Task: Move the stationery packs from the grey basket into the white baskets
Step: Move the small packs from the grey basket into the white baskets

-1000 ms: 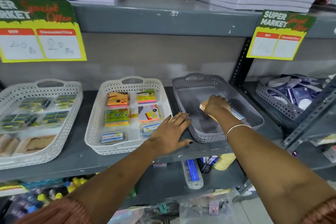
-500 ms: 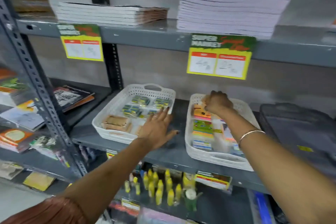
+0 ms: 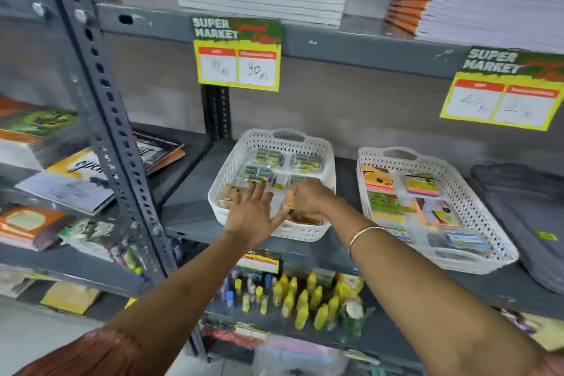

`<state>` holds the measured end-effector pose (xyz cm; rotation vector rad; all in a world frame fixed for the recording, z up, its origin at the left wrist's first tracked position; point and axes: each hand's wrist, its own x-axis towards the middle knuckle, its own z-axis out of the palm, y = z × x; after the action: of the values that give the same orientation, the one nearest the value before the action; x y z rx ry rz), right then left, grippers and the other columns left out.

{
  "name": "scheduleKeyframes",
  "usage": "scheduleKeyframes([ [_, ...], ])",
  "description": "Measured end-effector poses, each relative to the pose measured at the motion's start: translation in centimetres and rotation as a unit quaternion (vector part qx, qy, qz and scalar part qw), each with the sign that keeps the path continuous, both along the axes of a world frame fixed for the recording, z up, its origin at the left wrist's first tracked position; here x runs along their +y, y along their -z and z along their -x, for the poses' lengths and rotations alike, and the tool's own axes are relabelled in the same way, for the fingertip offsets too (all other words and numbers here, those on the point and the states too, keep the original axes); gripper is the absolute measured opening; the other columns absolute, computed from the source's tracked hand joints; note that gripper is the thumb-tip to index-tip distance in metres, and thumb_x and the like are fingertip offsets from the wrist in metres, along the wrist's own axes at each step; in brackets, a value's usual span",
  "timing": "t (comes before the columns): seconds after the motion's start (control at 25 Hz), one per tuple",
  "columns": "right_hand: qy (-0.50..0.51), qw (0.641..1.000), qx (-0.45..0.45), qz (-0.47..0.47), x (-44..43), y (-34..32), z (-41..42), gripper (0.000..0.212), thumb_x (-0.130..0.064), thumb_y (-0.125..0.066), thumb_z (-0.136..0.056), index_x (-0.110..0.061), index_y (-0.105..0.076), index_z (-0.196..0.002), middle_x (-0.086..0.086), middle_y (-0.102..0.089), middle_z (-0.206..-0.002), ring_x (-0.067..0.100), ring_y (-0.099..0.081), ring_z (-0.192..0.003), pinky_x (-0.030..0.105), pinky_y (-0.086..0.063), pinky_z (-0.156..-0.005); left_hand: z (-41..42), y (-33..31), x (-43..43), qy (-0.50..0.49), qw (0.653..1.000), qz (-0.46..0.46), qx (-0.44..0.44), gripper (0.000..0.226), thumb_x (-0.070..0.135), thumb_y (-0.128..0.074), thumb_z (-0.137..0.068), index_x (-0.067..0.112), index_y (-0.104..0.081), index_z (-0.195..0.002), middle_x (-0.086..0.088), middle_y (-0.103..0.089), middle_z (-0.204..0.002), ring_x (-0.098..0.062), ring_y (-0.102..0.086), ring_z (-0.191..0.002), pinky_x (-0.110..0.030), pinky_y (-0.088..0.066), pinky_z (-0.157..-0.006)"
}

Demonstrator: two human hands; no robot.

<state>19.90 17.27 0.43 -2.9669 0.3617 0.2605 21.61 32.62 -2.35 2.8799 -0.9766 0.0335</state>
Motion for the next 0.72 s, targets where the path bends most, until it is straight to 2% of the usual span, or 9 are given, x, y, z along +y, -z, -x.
scheduleKeyframes([
  [0.08,0.002,1.0,-0.001,-0.009,0.3,0.6,0.0,0.037,-0.016,-0.061,-0.084,-0.011,-0.055,-0.12,0.014,-0.059,-0.126,0.033,-0.054,-0.12,0.039,-0.048,-0.092,0.1,0.1,0.1,0.0,1.0,0.005,0.006,0.068,0.057,-0.025,-0.093,0.014,-0.025,-0.145,-0.008,-0.014,-0.159,-0.026,-0.009,-0.147,-0.051,-0.009,-0.117],
  [0.2,-0.024,1.0,0.005,-0.011,0.1,0.6,0.2,0.049,-0.014,-0.064,-0.082,-0.012,-0.05,-0.128,0.013,-0.056,-0.132,0.032,-0.052,-0.123,0.039,-0.046,-0.097,0.2,-0.1,0.2,0.007,1.0,0.015,0.015,0.068,0.055,-0.025,-0.094,0.012,-0.022,-0.146,-0.009,-0.012,-0.16,-0.026,-0.007,-0.147,-0.05,-0.01,-0.118],
  [0.44,-0.037,0.999,-0.002,-0.005,-0.5,1.4,0.4,0.058,-0.018,-0.06,-0.088,-0.018,-0.037,-0.141,0.008,-0.046,-0.144,0.03,-0.045,-0.13,0.04,-0.043,-0.1,0.2,-0.3,0.2,0.014,0.999,0.025,0.014,0.069,0.056,-0.024,-0.094,0.013,-0.017,-0.147,-0.009,-0.012,-0.16,-0.025,-0.007,-0.148,-0.05,-0.011,-0.119],
  [0.64,-0.03,0.999,-0.003,-0.033,-1.3,0.6,1.3,0.084,-0.03,-0.071,-0.08,-0.02,-0.024,-0.149,0.01,-0.036,-0.152,0.031,-0.031,-0.139,0.041,-0.036,-0.111,-0.1,-0.3,0.2,0.021,1.0,0.02,0.003,0.072,0.058,-0.022,-0.093,0.014,-0.011,-0.149,-0.008,-0.008,-0.16,-0.024,-0.005,-0.148,-0.05,-0.011,-0.118],
  [0.72,-0.004,0.999,-0.021,-0.047,-2.3,-0.4,2.1,0.09,-0.03,-0.074,-0.077,-0.017,-0.023,-0.15,0.013,-0.036,-0.15,0.032,-0.026,-0.14,0.043,-0.035,-0.11,-0.3,-0.5,0.0,0.029,0.999,0.015,-0.01,0.074,0.059,-0.022,-0.092,0.014,-0.007,-0.149,-0.007,-0.005,-0.161,-0.024,-0.003,-0.148,-0.05,-0.009,-0.118],
])
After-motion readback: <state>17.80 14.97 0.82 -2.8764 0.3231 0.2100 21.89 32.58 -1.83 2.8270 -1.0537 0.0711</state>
